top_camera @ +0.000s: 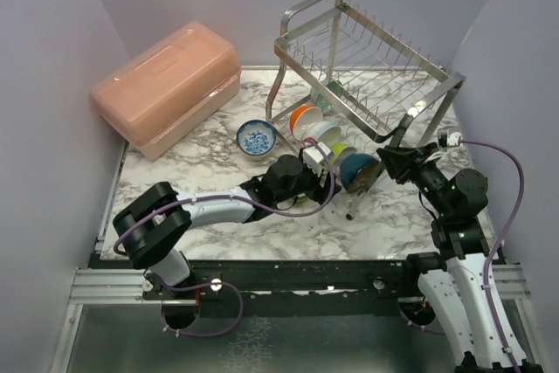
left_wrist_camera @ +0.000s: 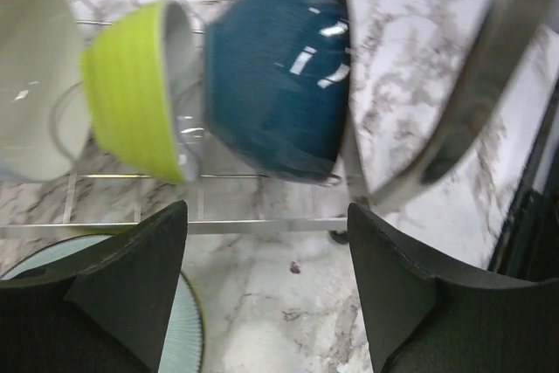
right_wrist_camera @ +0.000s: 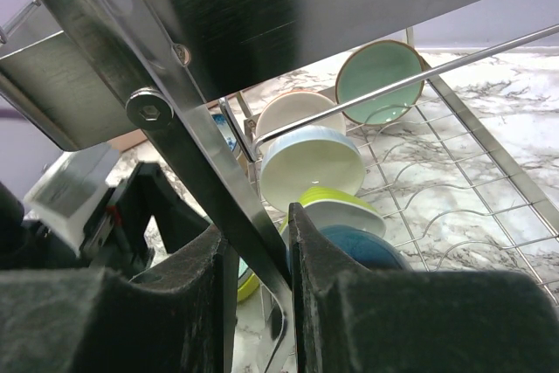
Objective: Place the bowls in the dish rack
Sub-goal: Adjust the dish rack at the center of the board.
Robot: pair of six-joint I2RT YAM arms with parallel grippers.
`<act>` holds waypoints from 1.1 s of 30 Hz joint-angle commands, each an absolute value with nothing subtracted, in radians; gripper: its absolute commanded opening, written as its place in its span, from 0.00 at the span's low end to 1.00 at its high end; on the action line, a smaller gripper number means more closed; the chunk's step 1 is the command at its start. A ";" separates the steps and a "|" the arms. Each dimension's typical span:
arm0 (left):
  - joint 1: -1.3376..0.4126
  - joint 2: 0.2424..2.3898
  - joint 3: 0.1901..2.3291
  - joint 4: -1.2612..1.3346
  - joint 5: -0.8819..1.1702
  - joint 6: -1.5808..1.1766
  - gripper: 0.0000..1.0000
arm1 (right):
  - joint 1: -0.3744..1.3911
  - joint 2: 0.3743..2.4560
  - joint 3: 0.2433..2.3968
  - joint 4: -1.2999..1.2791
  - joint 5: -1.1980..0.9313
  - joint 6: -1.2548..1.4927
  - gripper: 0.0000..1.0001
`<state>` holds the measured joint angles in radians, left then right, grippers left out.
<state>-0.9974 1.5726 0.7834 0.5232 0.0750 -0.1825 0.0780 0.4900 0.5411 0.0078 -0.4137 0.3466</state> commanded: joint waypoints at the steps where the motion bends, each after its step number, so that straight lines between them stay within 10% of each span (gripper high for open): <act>1: -0.941 1.540 0.845 0.418 -0.072 -0.319 0.73 | 0.066 0.489 0.554 0.018 -0.385 0.438 0.04; 33: -0.594 1.838 0.848 0.706 0.136 -0.955 0.36 | 0.066 0.477 0.554 -0.046 -0.411 0.413 0.04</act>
<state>-0.5915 1.7802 0.8227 0.6197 0.0891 -0.9104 0.0761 0.4858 0.5411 -0.0021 -0.4206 0.3386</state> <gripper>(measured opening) 0.391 0.254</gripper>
